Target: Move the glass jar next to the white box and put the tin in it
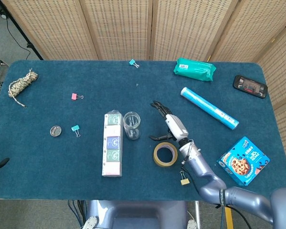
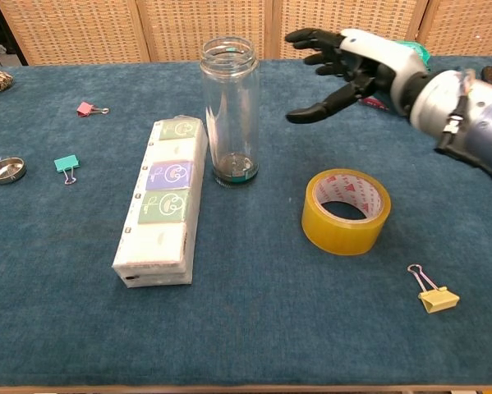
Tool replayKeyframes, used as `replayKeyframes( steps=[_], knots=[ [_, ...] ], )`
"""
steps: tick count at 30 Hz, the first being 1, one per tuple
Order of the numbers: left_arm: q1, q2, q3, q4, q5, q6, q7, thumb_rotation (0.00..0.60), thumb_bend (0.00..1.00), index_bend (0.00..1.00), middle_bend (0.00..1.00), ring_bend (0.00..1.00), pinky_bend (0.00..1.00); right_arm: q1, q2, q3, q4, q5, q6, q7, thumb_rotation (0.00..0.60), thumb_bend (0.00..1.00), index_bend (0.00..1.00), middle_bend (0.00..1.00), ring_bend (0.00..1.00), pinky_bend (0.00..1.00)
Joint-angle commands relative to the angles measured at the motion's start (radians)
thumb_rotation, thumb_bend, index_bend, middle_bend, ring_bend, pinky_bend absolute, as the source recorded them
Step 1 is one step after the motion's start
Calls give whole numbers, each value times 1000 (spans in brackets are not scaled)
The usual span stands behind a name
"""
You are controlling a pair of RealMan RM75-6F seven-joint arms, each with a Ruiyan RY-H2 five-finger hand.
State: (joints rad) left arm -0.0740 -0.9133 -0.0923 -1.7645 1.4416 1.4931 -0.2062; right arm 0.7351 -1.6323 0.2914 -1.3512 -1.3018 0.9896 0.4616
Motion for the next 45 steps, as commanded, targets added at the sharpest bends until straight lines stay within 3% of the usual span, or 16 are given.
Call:
replayKeyframes(
  steps=[1,8,15,20,29,37,45],
  knots=[
    [-3,-1,0,1,-6,-7,1,600,120,168,0,0,0,-60,95,-39,-58,-18,47,-74,600,195,17,0,0,0],
    [-20,-13,-5,12,-41,-48,26,600,120,170,0,0,0,-178,309,-108,-128,-66,173,-285,600,167,0,0,0,0],
    [-103,-83,-21,122,-97,-187,61,600,120,207,0,0,0,-332,454,-175,-185,-102,343,-404,600,159,0,0,0,0],
    [-183,-148,-16,275,-46,-297,-19,600,119,235,0,0,0,-426,478,-218,-172,-140,450,-417,600,117,0,0,0,0],
    [-284,-288,12,541,52,-376,-88,600,156,260,0,0,0,-557,479,-247,-212,-153,594,-476,600,104,0,0,0,0],
    [-377,-370,40,687,117,-443,-153,600,300,312,0,0,0,-608,466,-245,-221,-165,635,-476,600,103,0,0,0,0],
    [-414,-432,61,777,119,-481,-160,600,354,351,0,0,0,-618,460,-230,-207,-163,615,-459,600,102,0,0,0,0]
  ],
)
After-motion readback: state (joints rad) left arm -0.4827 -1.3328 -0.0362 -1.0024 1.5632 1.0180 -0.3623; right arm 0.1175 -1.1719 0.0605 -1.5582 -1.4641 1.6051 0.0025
